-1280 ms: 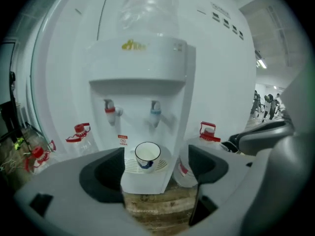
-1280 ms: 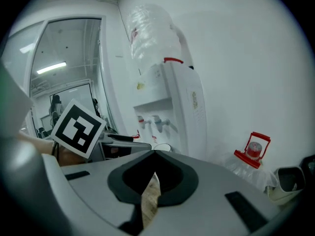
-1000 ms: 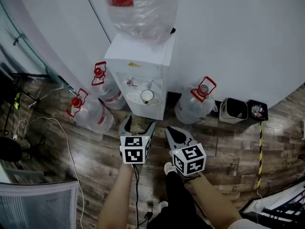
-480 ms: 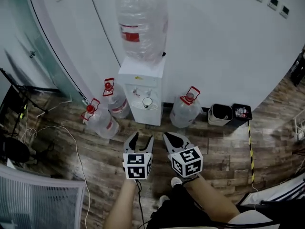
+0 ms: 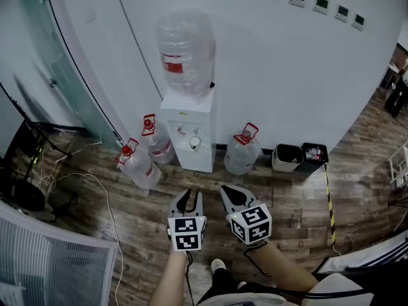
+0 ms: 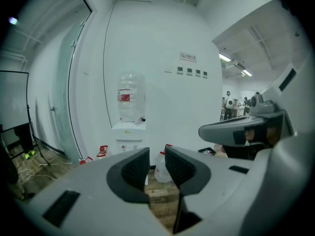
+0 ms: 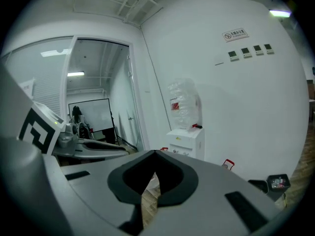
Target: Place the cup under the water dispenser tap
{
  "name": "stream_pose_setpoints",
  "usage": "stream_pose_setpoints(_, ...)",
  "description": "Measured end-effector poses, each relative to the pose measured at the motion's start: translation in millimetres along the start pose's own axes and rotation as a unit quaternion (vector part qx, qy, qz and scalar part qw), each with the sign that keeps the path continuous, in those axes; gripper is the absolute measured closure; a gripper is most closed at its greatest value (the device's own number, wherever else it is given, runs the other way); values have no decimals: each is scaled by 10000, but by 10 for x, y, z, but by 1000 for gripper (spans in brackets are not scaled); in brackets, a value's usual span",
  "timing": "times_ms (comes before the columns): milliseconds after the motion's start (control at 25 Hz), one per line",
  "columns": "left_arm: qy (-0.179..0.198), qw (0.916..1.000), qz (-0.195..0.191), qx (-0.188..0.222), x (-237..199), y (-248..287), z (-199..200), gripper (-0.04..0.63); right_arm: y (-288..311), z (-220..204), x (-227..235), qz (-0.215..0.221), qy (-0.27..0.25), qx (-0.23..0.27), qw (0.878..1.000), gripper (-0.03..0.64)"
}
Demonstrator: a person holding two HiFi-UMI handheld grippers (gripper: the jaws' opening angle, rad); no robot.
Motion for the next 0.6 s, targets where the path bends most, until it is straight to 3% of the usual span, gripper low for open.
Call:
stream_pose_setpoints(280, -20, 9992, 288, 267, 618, -650, 32, 520, -876, -34, -30, 173, -10, 215, 9996, 597)
stream_pose_setpoints(600, 2, 9982, 484, 352, 1423, -1279, -235, 545, -1878, -203, -24, 344, 18, 406, 9986, 597)
Point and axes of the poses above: the fingertips, and each gripper's own axes: y forward along the fingers, x to its right, z out of its top, the point moved 1 cm from there along -y, backward along the fingers, and after that the axes turned 12 degrees about -z, right-handed, at the moved point
